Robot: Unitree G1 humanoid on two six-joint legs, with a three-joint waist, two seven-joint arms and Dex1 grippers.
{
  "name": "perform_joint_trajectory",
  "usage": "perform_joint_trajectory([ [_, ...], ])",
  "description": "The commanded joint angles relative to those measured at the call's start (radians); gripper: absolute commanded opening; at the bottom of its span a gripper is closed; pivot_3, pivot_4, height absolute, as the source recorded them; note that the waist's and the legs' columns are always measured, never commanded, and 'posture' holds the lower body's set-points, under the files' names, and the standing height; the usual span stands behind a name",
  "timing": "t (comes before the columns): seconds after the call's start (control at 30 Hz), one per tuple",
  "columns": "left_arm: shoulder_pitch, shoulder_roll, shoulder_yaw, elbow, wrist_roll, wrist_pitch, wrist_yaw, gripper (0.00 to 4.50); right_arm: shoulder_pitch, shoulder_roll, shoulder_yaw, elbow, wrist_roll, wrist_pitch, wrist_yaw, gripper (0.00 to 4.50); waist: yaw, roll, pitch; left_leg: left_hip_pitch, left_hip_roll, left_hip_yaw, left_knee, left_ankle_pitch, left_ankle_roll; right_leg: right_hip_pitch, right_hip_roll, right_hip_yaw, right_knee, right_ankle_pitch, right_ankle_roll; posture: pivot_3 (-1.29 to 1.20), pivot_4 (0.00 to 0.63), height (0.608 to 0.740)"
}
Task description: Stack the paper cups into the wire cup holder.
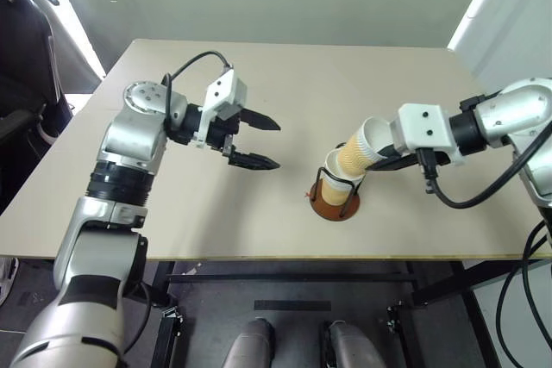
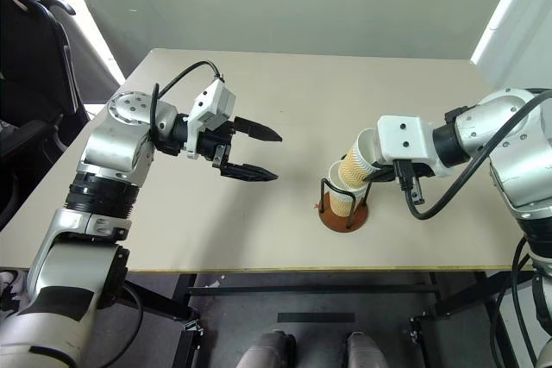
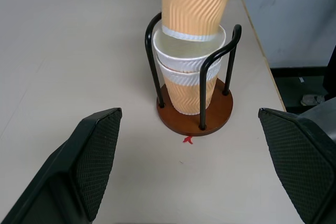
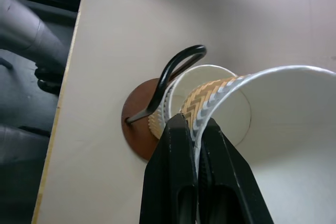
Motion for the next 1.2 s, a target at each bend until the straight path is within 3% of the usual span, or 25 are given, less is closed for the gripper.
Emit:
perform_joint_trajectory([
  [0.03, -0.023, 0.002, 0.009, -0.012, -0.001, -0.013, -0.007, 4.50, 0.002, -0.015, -0.019, -0.038, 0.007, 0.000, 0.006, 0.03, 0.000, 0.000, 0.000, 0.000, 0.000, 0.000, 0.000, 0.000, 0.000, 0.000, 0.000, 0.000, 0.000, 0.000, 0.000, 0.00, 0.150, 0.740],
  [0.37, -0.022, 0.005, 0.012, -0.020, -0.001, -0.008, -0.011, 4.50, 0.009, 0.012, 0.016, -0.048, -0.012, -0.011, 0.006, 0.03, 0.000, 0.000, 0.000, 0.000, 0.000, 0.000, 0.000, 0.000, 0.000, 0.000, 0.000, 0.000, 0.000, 0.000, 0.000, 0.00, 0.150, 0.740],
  [0.47, -0.022, 0.004, 0.012, -0.020, -0.001, -0.007, -0.010, 4.50, -0.011, 0.030, 0.016, -0.040, -0.008, 0.003, -0.005, 0.60, -0.001, 0.000, 0.000, 0.000, 0.000, 0.000, 0.000, 0.000, 0.000, 0.000, 0.000, 0.000, 0.000, 0.000, 0.000, 0.00, 0.150, 0.740],
  [0.6, -0.021, 0.003, 0.012, -0.019, -0.001, -0.007, -0.010, 4.50, -0.073, 0.081, -0.020, -0.015, 0.029, 0.072, -0.043, 1.89, -0.002, 0.000, 0.000, 0.000, 0.000, 0.000, 0.000, 0.000, 0.000, 0.000, 0.000, 0.000, 0.000, 0.000, 0.000, 0.00, 0.150, 0.740],
  [0.77, -0.019, 0.000, 0.018, -0.018, -0.004, -0.001, -0.002, 4.50, -0.170, 0.115, -0.099, 0.070, 0.075, 0.142, -0.105, 1.89, 0.001, 0.000, 0.000, 0.000, 0.000, 0.000, 0.000, 0.000, 0.000, -0.001, 0.000, 0.000, 0.000, 0.000, 0.000, 0.00, 0.150, 0.740],
  [0.93, -0.021, -0.011, 0.051, 0.003, -0.013, 0.004, 0.052, 4.50, -0.172, 0.132, -0.216, 0.191, 0.129, 0.212, -0.202, 1.89, 0.005, 0.000, 0.000, -0.001, 0.000, 0.000, 0.000, 0.000, 0.000, 0.000, 0.000, 0.000, 0.000, -0.001, -0.002, 0.00, 0.150, 0.740],
  [1.2, -0.038, -0.043, 0.127, 0.090, 0.003, -0.003, 0.259, 4.50, -0.106, 0.213, -0.283, 0.477, 0.077, 0.064, -0.396, 1.89, 0.002, 0.000, 0.000, 0.000, 0.000, 0.000, -0.001, 0.000, -0.001, -0.001, 0.000, 0.000, 0.001, 0.000, 0.000, 0.00, 0.150, 0.740],
])
